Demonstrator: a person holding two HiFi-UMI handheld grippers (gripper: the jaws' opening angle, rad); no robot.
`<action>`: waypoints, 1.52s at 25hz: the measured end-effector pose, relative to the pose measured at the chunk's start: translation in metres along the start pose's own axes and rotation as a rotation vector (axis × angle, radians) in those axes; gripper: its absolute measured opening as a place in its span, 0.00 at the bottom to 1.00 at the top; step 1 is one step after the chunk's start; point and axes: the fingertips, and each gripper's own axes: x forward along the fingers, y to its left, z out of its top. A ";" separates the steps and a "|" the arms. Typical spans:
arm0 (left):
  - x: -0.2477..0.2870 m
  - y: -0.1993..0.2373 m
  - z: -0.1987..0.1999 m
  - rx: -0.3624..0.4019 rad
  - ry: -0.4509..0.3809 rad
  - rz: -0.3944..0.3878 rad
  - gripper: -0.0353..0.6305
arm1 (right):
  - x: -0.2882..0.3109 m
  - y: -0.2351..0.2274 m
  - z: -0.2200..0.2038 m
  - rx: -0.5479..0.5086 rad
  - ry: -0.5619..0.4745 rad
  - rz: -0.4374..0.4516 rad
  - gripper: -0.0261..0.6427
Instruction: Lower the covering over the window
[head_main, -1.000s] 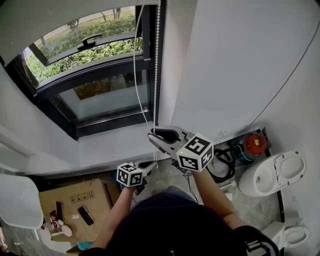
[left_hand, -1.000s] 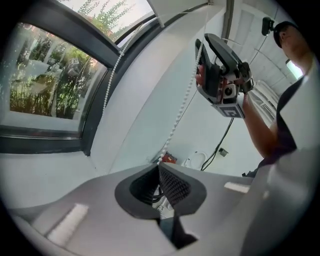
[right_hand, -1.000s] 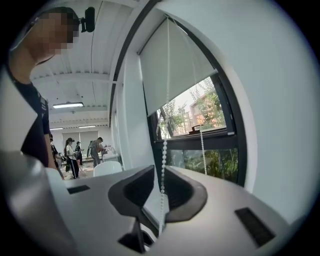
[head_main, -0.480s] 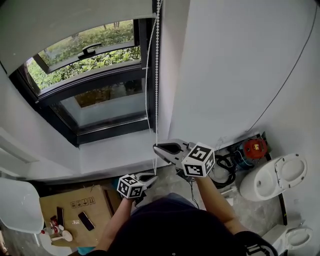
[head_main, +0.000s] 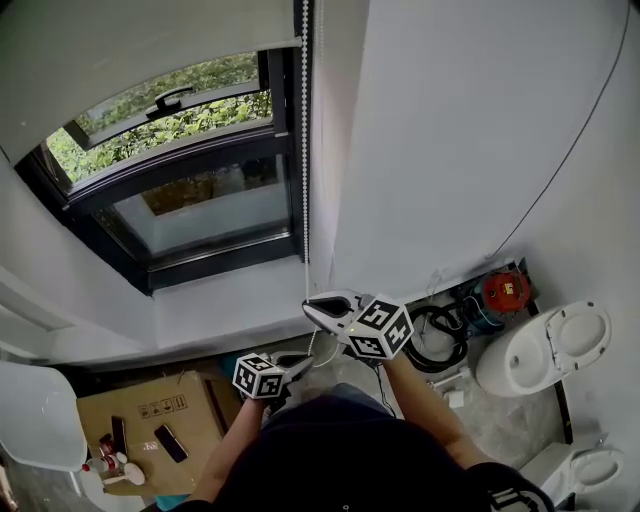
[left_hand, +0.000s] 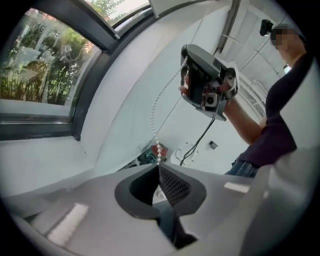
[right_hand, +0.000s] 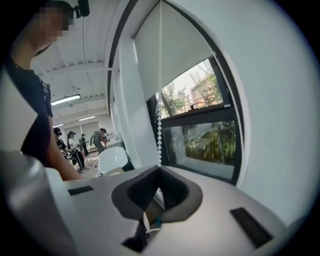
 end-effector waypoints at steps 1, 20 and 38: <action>-0.001 0.001 0.002 -0.006 -0.010 0.001 0.07 | 0.004 -0.001 -0.010 0.003 0.027 -0.003 0.06; -0.019 -0.005 0.026 0.034 -0.126 -0.013 0.07 | 0.029 -0.003 -0.060 0.105 0.103 -0.010 0.06; -0.128 -0.041 0.186 0.354 -0.551 0.107 0.20 | 0.036 -0.002 -0.060 0.108 0.105 0.002 0.06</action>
